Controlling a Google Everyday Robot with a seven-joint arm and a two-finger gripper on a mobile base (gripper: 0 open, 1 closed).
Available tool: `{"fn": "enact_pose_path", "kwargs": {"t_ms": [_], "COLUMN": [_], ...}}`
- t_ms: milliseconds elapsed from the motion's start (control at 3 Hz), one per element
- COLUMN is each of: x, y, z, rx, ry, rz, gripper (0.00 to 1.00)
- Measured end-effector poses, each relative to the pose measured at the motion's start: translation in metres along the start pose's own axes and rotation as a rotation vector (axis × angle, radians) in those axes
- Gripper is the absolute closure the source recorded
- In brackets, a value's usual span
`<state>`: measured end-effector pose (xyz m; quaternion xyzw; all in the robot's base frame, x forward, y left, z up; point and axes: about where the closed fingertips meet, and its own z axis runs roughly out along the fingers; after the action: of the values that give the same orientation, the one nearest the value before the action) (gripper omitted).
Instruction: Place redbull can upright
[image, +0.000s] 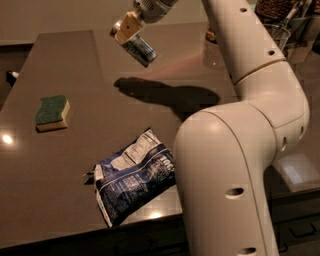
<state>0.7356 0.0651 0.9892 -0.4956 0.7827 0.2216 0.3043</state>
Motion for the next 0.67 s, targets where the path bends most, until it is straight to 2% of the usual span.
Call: {"fn": "enact_pose_path", "kwargs": {"t_ms": [333, 667], "x": [-0.006, -0.006], "y": [-0.007, -0.002], "z": [-0.015, -0.026], "rx": [0.009, 0.003], "ry": [-0.148, -0.326], "rz": [-0.025, -0.077], "gripper": [1.00, 1.00]}}
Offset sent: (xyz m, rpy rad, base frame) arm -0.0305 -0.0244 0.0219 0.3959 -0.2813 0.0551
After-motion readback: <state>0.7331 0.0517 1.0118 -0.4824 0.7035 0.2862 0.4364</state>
